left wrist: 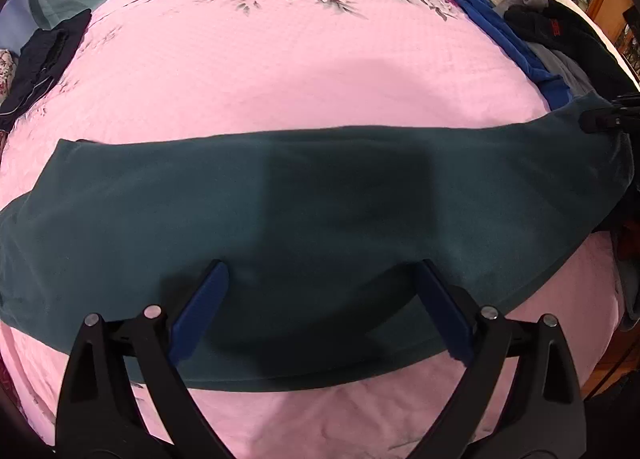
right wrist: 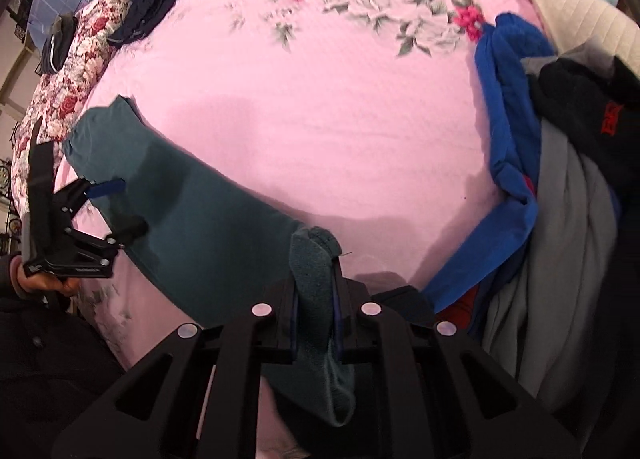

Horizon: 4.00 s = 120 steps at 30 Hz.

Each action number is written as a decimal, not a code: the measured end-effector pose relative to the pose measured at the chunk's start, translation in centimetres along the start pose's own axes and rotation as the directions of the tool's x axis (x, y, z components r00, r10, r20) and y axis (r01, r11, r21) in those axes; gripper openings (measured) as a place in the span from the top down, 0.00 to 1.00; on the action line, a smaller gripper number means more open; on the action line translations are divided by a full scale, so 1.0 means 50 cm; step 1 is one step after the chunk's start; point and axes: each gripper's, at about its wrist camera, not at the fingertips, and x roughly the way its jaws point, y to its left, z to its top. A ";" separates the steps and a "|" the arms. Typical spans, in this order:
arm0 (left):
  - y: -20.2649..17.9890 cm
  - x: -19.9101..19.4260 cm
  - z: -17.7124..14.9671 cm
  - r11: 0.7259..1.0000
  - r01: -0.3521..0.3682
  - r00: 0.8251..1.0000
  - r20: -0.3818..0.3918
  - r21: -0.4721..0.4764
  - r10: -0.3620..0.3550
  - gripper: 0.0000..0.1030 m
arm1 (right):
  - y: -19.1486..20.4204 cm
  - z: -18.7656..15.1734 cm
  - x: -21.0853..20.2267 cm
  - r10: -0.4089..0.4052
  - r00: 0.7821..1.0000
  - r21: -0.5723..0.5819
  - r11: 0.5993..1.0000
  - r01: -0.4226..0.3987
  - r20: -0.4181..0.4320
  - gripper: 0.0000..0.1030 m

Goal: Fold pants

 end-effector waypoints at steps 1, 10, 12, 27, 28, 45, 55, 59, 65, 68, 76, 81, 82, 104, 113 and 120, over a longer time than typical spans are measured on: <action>0.006 -0.004 -0.001 1.000 0.002 1.000 0.003 -0.001 -0.002 0.07 | 0.009 -0.011 -0.004 0.002 1.000 0.008 1.000 -0.002 0.008 0.88; 0.107 -0.067 -0.010 1.000 -0.007 0.998 0.067 -0.022 0.008 0.07 | 0.114 0.029 -0.048 0.059 0.997 0.077 0.995 -0.063 0.058 0.88; 0.161 -0.087 -0.017 0.998 -0.017 0.997 0.080 -0.066 0.022 0.07 | 0.157 0.052 -0.057 0.112 0.990 0.095 0.988 -0.120 0.083 0.88; 0.542 -0.155 -0.196 0.910 -0.129 0.988 0.026 -0.394 0.151 0.07 | 0.599 0.219 0.303 0.249 0.967 0.170 0.952 -0.254 0.046 0.77; 0.554 -0.157 -0.204 0.910 -0.134 0.988 0.020 -0.392 0.155 0.07 | 0.616 0.217 0.329 0.216 0.976 0.158 0.964 -0.216 0.017 0.77; 0.428 -0.157 -0.083 0.976 0.108 0.978 0.195 -0.189 -0.071 0.07 | 0.444 0.051 0.133 0.109 0.971 0.248 0.955 -0.162 0.213 0.53; 0.513 -0.166 -0.129 0.944 -0.033 0.993 0.096 -0.328 0.068 0.07 | 0.655 0.101 0.301 0.328 0.937 0.014 0.943 -0.332 0.122 0.59; 0.564 -0.184 -0.150 0.917 -0.092 0.989 0.072 -0.389 0.129 0.07 | 0.757 0.092 0.267 0.362 0.925 -0.211 0.919 -0.334 0.112 0.60; 0.486 -0.189 -0.116 0.942 -0.023 0.988 0.138 -0.335 0.074 0.07 | 0.514 0.074 0.162 0.232 0.942 0.012 0.970 -0.242 0.241 0.59; 0.388 -0.170 -0.089 0.967 0.073 0.987 0.158 -0.244 -0.035 0.07 | 0.391 0.069 0.142 0.148 0.966 0.029 0.987 -0.158 0.212 0.60; 0.199 -0.110 -0.061 0.976 0.126 0.989 0.093 -0.177 -0.111 0.07 | 0.305 0.115 0.200 0.211 0.977 -0.243 0.950 -0.197 0.035 0.68; 0.201 -0.112 -0.069 0.961 0.039 0.998 0.057 -0.273 -0.024 0.07 | 0.320 0.138 0.234 0.269 0.958 -0.425 0.859 -0.285 -0.099 0.91; 0.204 -0.114 -0.070 0.956 0.028 0.999 0.053 -0.292 -0.013 0.07 | 0.327 0.136 0.233 0.262 0.959 -0.455 0.844 -0.283 -0.111 0.92; 0.290 -0.017 -0.046 0.943 -0.127 0.992 -0.044 -0.308 0.119 0.06 | 0.327 0.021 0.241 0.294 0.952 -0.365 0.880 -0.303 -0.082 0.81; 0.350 -0.056 -0.095 0.967 -0.071 0.998 -0.015 -0.243 0.069 0.06 | 0.332 0.074 0.228 0.190 0.981 -0.069 0.980 -0.187 0.038 0.70; 0.584 -0.185 -0.153 0.906 -0.171 0.975 0.064 -0.387 0.211 0.06 | 0.493 0.076 0.190 0.193 0.960 -0.032 0.981 -0.191 0.201 0.60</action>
